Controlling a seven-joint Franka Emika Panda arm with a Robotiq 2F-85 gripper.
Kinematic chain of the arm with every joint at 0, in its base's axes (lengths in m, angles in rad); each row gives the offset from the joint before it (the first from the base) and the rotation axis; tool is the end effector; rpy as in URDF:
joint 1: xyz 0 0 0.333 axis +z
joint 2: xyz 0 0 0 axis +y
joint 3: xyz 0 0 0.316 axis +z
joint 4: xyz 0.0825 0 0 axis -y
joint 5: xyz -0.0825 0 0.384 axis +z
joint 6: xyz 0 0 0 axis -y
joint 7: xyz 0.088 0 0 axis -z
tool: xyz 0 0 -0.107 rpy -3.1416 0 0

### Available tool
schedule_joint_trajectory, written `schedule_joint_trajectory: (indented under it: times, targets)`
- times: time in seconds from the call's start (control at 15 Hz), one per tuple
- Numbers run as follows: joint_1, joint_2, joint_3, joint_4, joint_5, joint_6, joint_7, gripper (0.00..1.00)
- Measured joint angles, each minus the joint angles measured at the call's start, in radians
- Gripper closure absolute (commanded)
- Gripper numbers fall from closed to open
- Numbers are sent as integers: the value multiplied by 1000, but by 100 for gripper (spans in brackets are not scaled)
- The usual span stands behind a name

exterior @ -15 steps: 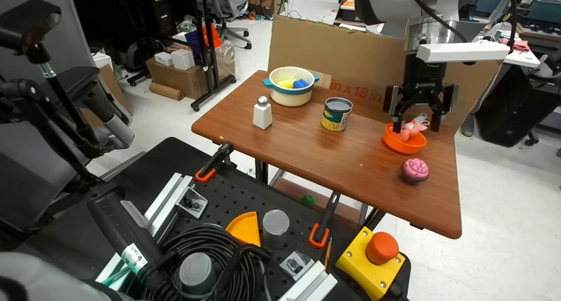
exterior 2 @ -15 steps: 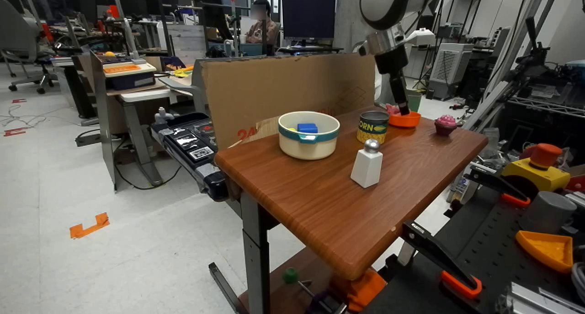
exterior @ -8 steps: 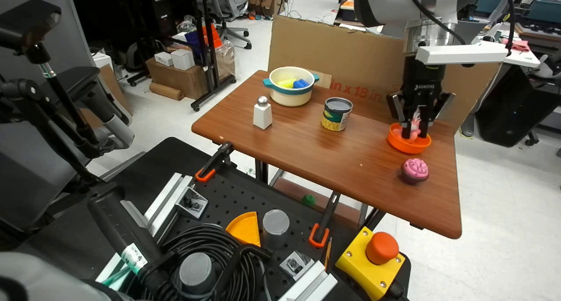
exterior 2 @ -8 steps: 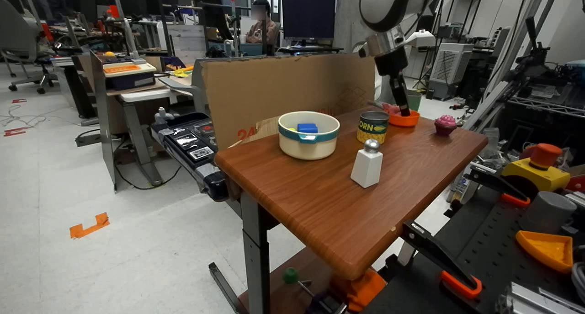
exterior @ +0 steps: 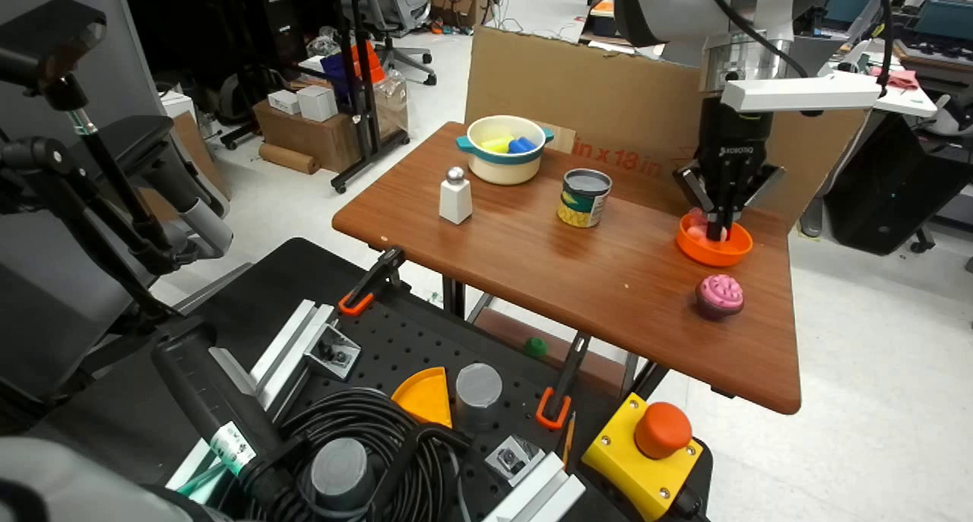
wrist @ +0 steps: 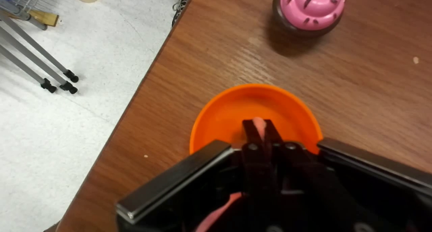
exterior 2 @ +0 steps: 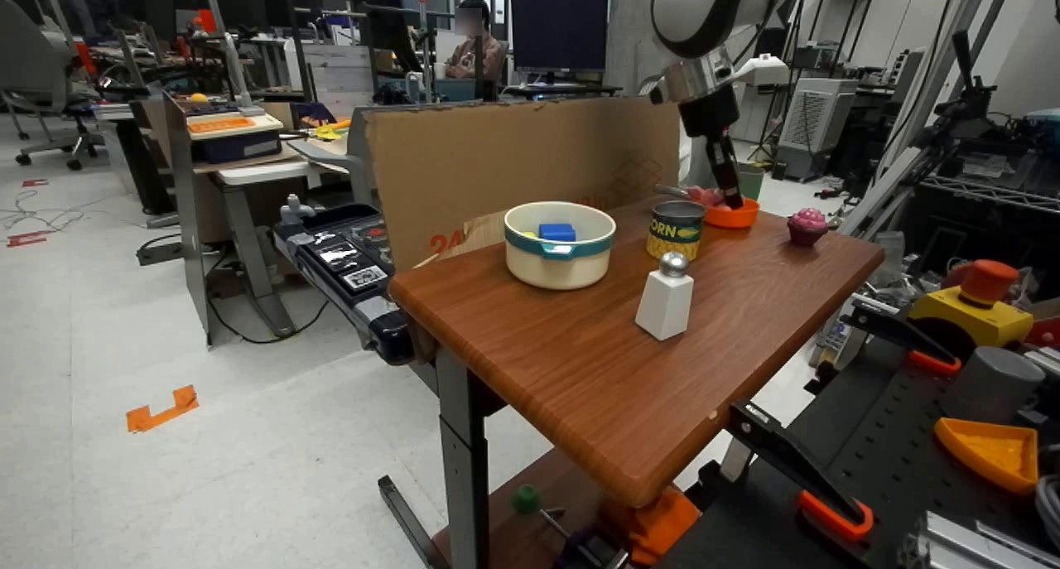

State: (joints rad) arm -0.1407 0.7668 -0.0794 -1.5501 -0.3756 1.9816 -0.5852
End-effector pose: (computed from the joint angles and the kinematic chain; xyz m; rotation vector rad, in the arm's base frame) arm 0.6485 -0.1623 0.1790 2.7320 0.8282 -0.6576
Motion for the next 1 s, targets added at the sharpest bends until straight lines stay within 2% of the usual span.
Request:
schedule_joint_trajectory:
  times: [1.0]
  targets:
    - [22,-15,0,7,-43,0,29,98]
